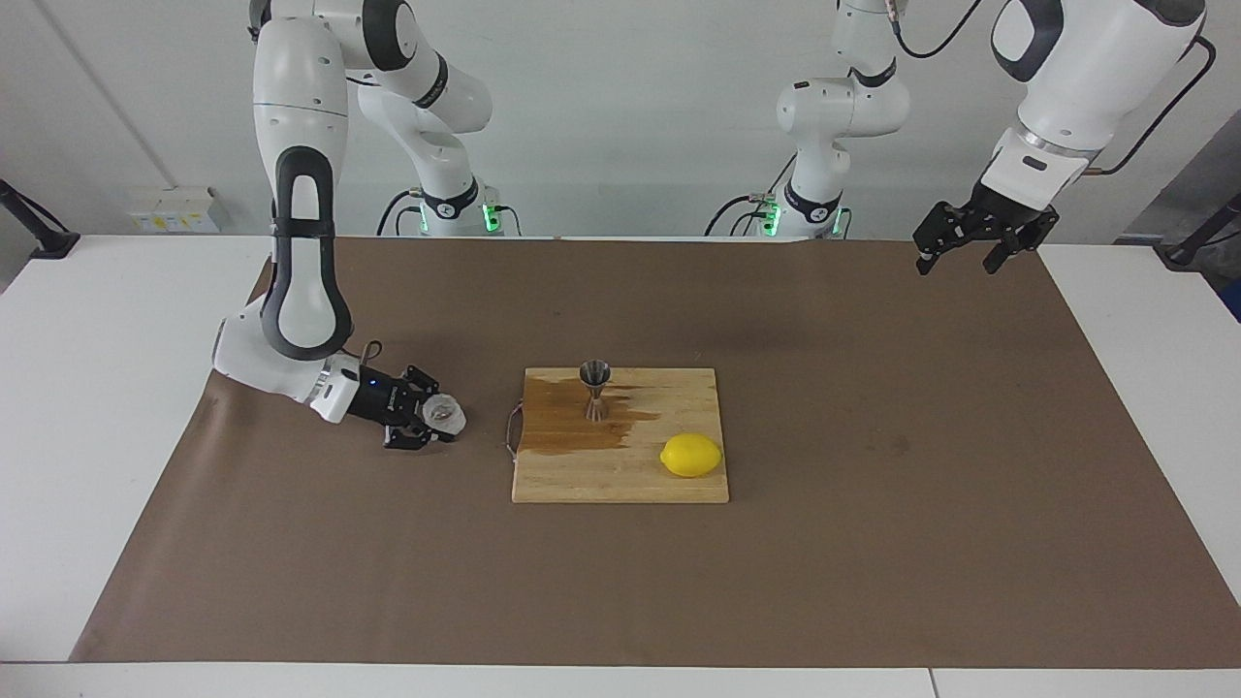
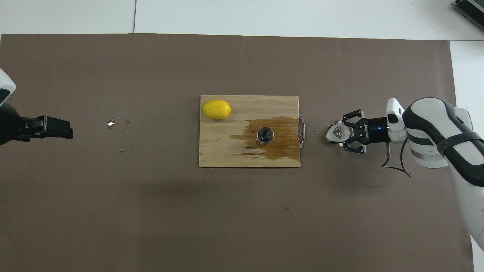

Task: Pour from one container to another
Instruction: 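Close the right gripper around the small white cup, then lift the white cup with the right gripper over the metal cup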

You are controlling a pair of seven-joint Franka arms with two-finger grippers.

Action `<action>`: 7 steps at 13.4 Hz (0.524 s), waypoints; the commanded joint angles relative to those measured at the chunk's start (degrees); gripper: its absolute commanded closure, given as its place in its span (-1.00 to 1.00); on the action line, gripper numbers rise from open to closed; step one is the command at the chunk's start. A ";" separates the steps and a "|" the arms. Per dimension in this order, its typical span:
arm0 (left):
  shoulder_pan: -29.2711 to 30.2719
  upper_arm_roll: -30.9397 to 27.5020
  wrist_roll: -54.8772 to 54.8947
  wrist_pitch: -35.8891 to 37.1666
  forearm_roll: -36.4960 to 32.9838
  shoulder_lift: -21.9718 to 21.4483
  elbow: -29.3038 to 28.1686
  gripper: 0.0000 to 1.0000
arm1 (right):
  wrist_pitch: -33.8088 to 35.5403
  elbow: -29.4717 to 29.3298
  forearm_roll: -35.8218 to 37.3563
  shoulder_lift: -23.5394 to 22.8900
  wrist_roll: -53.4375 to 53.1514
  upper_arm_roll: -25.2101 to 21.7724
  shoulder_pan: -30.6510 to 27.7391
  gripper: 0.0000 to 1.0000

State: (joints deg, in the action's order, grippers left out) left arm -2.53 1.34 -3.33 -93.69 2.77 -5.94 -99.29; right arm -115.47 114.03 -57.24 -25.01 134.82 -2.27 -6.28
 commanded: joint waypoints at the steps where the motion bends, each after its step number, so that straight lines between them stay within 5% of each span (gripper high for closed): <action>1: -0.19 0.15 -0.27 0.70 -1.19 -1.26 -0.91 -1.00 | -0.72 0.05 -0.60 2.05 -3.57 0.25 0.56 0.59; 7: 0.25 0.15 -0.01 -0.26 -1.19 -1.18 -1.08 -1.00 | -5.64 -0.30 10.11 10.67 -28.77 0.16 8.64 0.59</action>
State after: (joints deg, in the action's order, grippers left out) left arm -2.53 1.38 -3.34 -93.69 2.74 -5.94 -99.29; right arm -119.76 112.92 -50.97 -17.59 114.56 -2.19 0.06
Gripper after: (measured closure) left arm 0.000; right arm 0.493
